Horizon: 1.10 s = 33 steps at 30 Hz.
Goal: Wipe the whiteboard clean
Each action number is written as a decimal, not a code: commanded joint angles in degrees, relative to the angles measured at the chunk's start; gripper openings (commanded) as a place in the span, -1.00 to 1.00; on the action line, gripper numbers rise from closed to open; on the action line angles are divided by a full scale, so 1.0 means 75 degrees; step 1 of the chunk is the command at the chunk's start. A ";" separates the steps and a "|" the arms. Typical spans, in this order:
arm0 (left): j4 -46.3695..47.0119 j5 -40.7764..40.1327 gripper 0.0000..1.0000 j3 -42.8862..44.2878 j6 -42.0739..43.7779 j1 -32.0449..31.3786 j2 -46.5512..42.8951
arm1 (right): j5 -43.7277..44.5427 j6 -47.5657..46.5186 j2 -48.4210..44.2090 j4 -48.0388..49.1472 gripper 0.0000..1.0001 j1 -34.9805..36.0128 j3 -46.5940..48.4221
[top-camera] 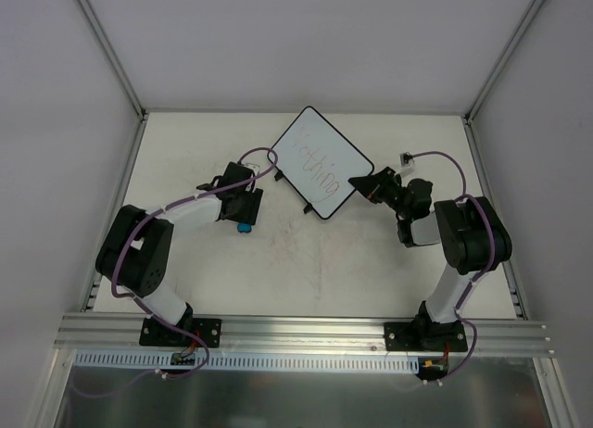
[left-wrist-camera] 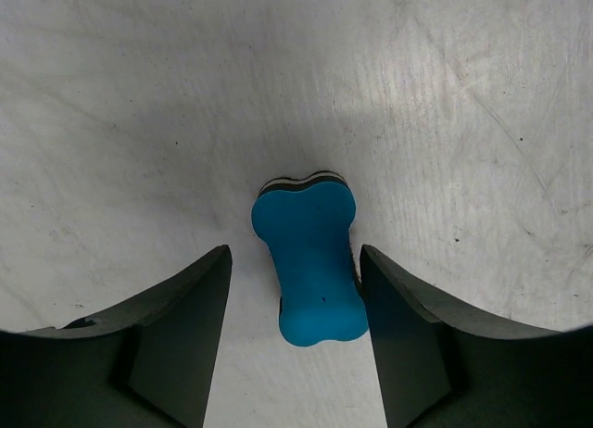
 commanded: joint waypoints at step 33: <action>-0.0517 -0.0125 -0.49 0.0639 -0.0576 -0.0048 0.0164 | 0.0056 0.0150 0.0133 0.1080 -1.00 -0.0118 0.0258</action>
